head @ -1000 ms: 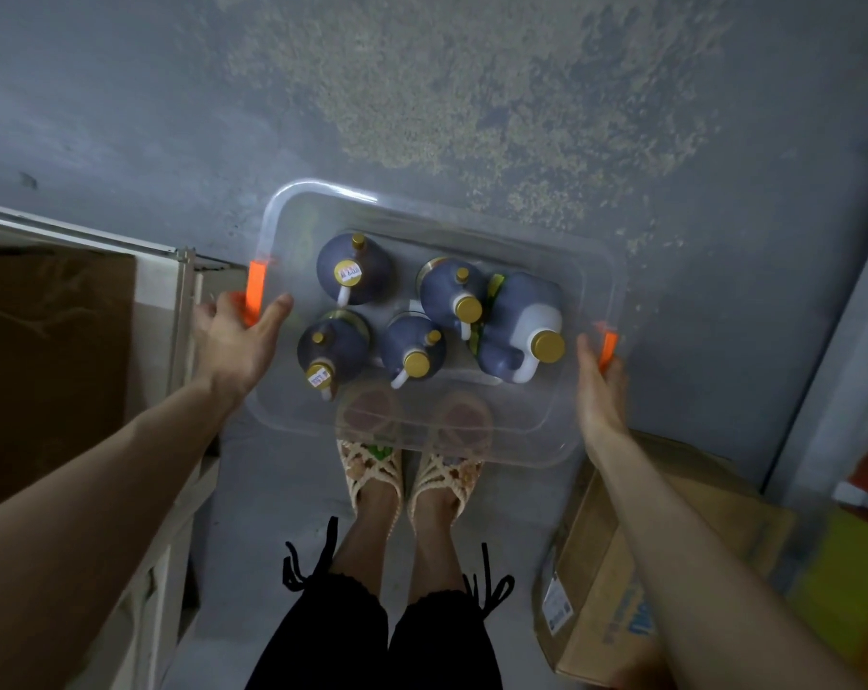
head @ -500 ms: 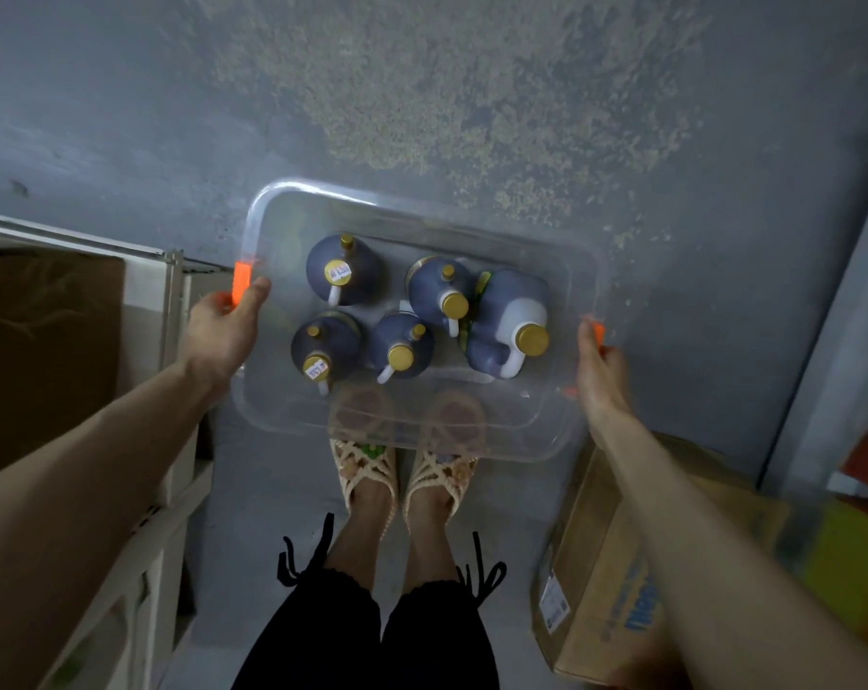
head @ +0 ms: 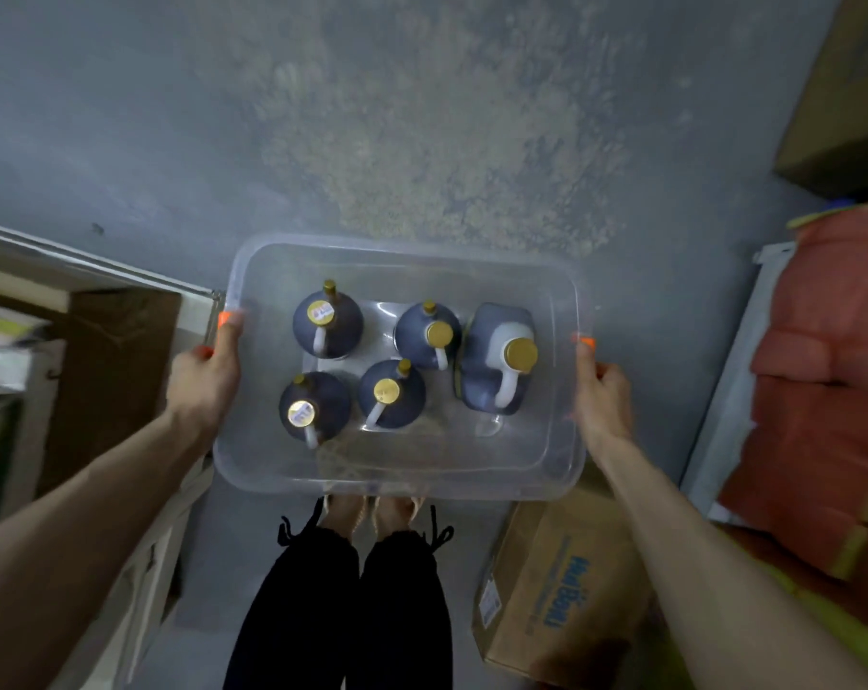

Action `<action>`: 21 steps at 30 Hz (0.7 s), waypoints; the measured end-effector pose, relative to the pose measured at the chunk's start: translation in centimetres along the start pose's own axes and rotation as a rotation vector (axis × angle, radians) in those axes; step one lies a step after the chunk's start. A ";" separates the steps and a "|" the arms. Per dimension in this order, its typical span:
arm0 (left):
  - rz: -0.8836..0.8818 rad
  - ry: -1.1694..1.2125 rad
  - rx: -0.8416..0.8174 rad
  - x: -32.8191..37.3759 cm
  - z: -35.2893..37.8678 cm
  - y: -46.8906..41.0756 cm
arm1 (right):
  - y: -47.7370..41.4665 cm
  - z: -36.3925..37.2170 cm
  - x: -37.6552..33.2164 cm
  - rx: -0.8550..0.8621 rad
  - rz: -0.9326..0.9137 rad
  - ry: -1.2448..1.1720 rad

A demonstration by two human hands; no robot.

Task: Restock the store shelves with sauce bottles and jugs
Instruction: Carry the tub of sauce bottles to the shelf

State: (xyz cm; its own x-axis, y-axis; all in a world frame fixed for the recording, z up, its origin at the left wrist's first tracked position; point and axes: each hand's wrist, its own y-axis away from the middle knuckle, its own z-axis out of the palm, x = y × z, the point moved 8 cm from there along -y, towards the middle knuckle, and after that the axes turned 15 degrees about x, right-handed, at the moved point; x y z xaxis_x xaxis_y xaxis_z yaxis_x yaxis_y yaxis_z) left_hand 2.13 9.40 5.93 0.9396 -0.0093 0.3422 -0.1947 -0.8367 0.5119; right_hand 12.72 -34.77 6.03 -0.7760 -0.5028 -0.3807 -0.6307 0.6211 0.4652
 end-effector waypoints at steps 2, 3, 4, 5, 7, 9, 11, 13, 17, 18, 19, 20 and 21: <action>0.031 0.020 0.024 2.5 -3.1 1.6 | 0.8 -3.1 -3.2 0.004 -0.046 -0.007; 0.038 0.033 0.038 3.8 -4.8 2.4 | 1.3 -4.7 -5.0 0.002 -0.069 -0.012; 0.034 0.051 0.057 5.1 -6.6 3.3 | 1.9 -6.4 -6.9 -0.003 -0.094 -0.013; 0.034 0.069 0.078 6.5 -8.4 4.2 | 2.3 -8.1 -8.9 -0.006 -0.118 -0.015; 0.064 0.113 0.102 10.2 -12.3 6.6 | 3.5 -11.7 -13.7 0.001 -0.179 -0.025; 0.083 0.191 0.119 13.8 -16.2 8.6 | 4.9 -15.3 -19.0 0.020 -0.255 -0.039; 0.058 0.244 0.148 16.4 -19.7 10.0 | 5.9 -18.4 -23.8 0.032 -0.315 -0.049; 0.015 0.310 0.191 18.9 -23.2 10.8 | 7.2 -20.9 -28.9 0.055 -0.359 -0.081; -0.079 0.470 0.268 23.6 -28.6 10.1 | 9.2 -23.8 -38.7 0.088 -0.448 -0.127; -0.099 0.508 0.286 24.7 -29.8 9.6 | 9.9 -24.3 -41.1 0.097 -0.468 -0.134; -0.114 0.555 0.297 26.0 -31.0 9.2 | 10.5 -24.5 -43.4 0.098 -0.483 -0.148; -0.130 0.596 0.296 27.3 -32.0 8.8 | 11.0 -24.4 -45.6 0.090 -0.490 -0.168; -0.146 0.623 0.294 28.5 -32.9 8.1 | 11.3 -24.2 -47.7 0.083 -0.503 -0.180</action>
State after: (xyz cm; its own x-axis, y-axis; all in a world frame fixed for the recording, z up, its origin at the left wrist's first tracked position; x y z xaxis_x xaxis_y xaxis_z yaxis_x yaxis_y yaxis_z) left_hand 18.08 20.31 45.74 0.5972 0.3562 0.7186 0.0877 -0.9196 0.3829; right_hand 42.56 -18.31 48.75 -0.3610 -0.6436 -0.6749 -0.9164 0.3792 0.1286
